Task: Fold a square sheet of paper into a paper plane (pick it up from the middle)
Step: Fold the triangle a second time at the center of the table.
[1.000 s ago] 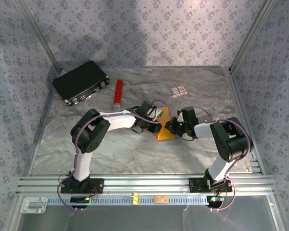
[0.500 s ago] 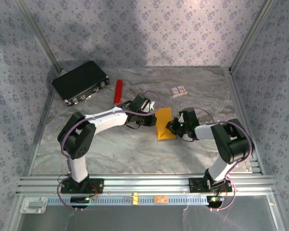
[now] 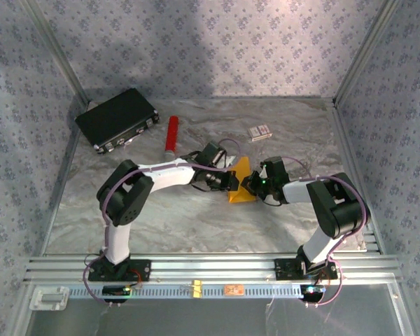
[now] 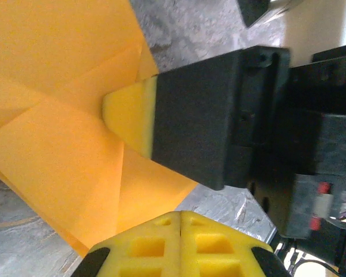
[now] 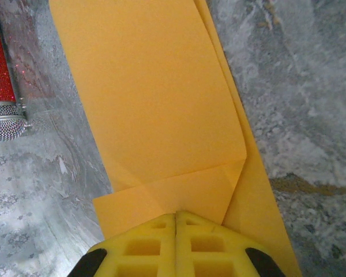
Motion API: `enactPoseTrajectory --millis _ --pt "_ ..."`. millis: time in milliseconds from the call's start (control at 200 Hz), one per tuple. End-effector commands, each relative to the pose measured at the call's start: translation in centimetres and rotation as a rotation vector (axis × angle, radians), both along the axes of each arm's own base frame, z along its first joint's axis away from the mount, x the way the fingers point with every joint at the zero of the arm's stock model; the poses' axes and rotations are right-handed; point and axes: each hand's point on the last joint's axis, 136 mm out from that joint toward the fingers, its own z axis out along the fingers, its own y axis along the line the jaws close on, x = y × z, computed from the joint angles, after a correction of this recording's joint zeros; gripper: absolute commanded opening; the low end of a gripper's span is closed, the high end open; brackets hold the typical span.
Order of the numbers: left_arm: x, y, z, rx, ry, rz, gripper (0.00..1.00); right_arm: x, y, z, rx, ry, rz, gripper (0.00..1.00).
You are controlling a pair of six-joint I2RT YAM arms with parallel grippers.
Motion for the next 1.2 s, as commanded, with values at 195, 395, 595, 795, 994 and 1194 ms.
enactPoseTrajectory --millis 195,395,595,795,994,1194 --pt "-0.4 -1.6 -0.3 -0.014 0.040 -0.029 0.01 -1.8 -1.5 -2.4 -0.081 0.098 -0.038 0.02" --pt "-0.8 -1.5 -1.5 0.021 0.053 -0.045 0.01 -1.8 -1.6 -2.4 -0.084 0.099 -0.037 0.02" --pt "-0.9 -1.2 -2.6 0.046 0.062 -0.048 0.01 -1.8 -1.6 -2.4 -0.085 0.099 -0.036 0.02" --pt "-1.2 -0.4 -3.9 0.096 0.063 -0.049 0.01 -2.0 -1.8 -2.6 -0.093 0.103 -0.038 0.02" --pt "-1.7 0.5 -4.9 0.136 0.062 -0.056 0.02 -2.1 -1.9 -2.8 -0.100 0.108 -0.036 0.02" --pt "-2.4 1.2 -5.4 0.160 0.064 -0.063 0.02 -2.1 -2.0 -3.0 -0.104 0.110 -0.036 0.02"
